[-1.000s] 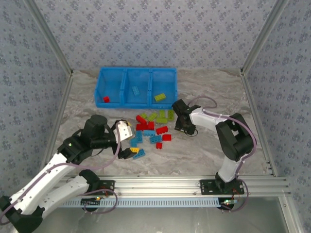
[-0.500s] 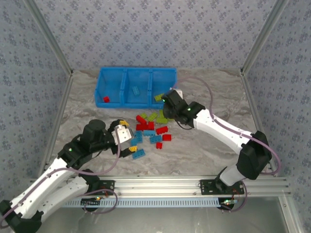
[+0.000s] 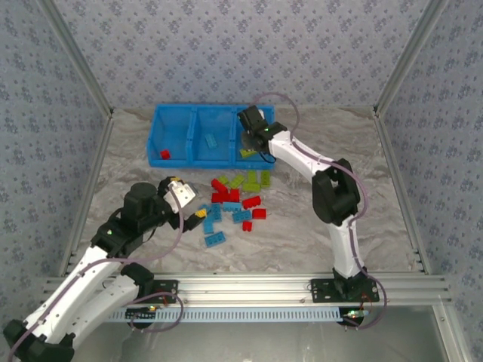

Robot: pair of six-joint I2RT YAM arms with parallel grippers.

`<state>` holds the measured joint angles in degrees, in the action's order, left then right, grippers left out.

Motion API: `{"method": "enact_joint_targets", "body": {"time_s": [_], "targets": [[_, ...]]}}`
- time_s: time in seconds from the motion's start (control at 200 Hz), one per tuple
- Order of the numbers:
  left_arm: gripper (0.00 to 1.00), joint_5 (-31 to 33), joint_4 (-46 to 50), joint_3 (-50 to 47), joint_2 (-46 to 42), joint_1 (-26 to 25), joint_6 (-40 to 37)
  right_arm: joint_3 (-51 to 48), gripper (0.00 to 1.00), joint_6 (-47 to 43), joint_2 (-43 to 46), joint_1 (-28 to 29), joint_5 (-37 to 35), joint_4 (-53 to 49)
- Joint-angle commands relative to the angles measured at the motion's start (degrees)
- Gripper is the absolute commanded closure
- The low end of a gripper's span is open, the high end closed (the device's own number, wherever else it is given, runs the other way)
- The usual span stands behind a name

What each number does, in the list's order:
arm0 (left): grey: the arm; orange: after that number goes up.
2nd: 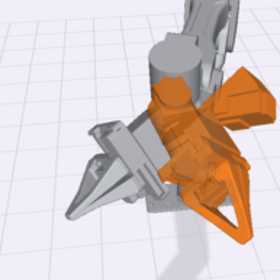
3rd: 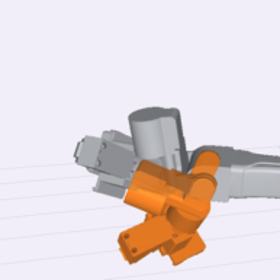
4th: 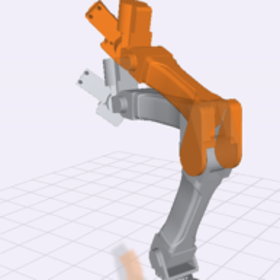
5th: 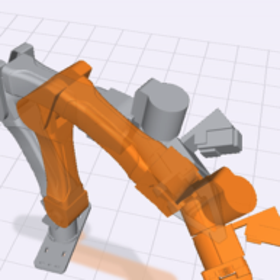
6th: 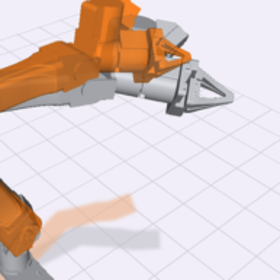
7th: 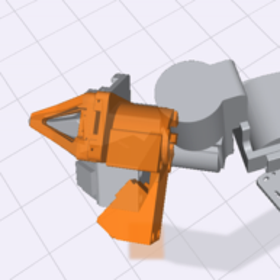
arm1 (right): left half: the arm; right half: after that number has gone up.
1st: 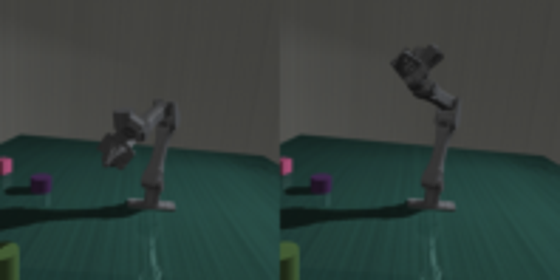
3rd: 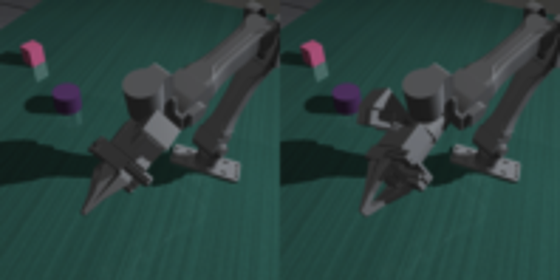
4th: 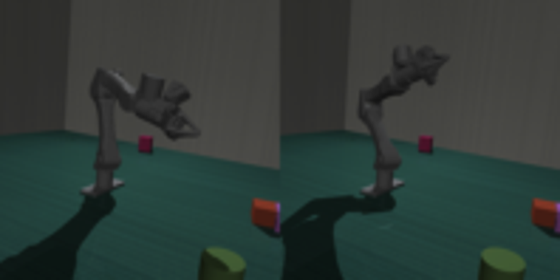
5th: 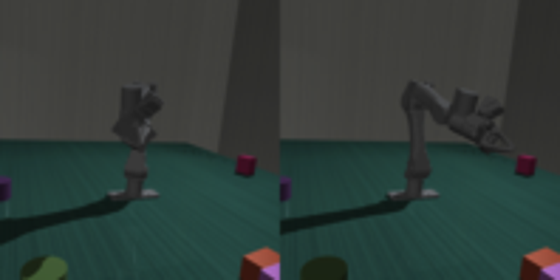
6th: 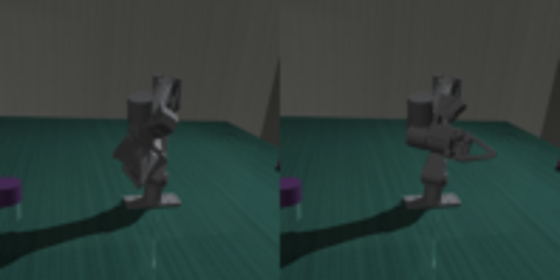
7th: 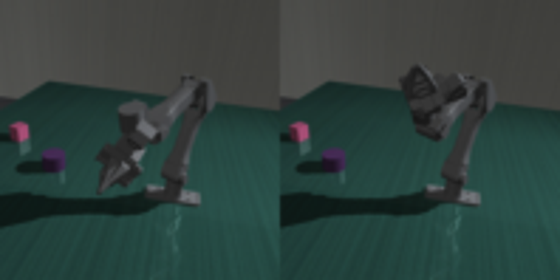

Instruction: Sort the legos into containers by color

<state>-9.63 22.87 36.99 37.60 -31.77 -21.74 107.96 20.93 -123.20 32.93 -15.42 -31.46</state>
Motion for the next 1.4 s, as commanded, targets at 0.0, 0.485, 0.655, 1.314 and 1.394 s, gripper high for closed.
{"method": "enact_joint_targets", "body": {"time_s": [0.0,0.485,0.655,1.314,1.394], "targets": [[0.01,-1.3,-1.8,0.5,-0.4,0.3,0.9,8.2,0.56,-2.9,-2.7,-1.6,2.3,-2.5],[0.01,10.7,3.3,10.2,6.4,1.1,28.4,4.6,0.39,-6.5,13.6,0.4,5.8,-10.3],[0.03,17.4,14.3,15.8,13.4,1.1,48.3,-8.3,0.31,-8.1,30.9,5.0,11.0,-14.0],[0.2,18.0,15.2,10.4,37.0,-13.6,79.0,-27.5,0.12,4.6,47.2,15.1,9.5,-22.9],[0.2,19.9,14.3,10.0,37.4,-14.4,77.7,-27.7,0.11,4.6,46.9,14.9,9.2,-22.4]]}}
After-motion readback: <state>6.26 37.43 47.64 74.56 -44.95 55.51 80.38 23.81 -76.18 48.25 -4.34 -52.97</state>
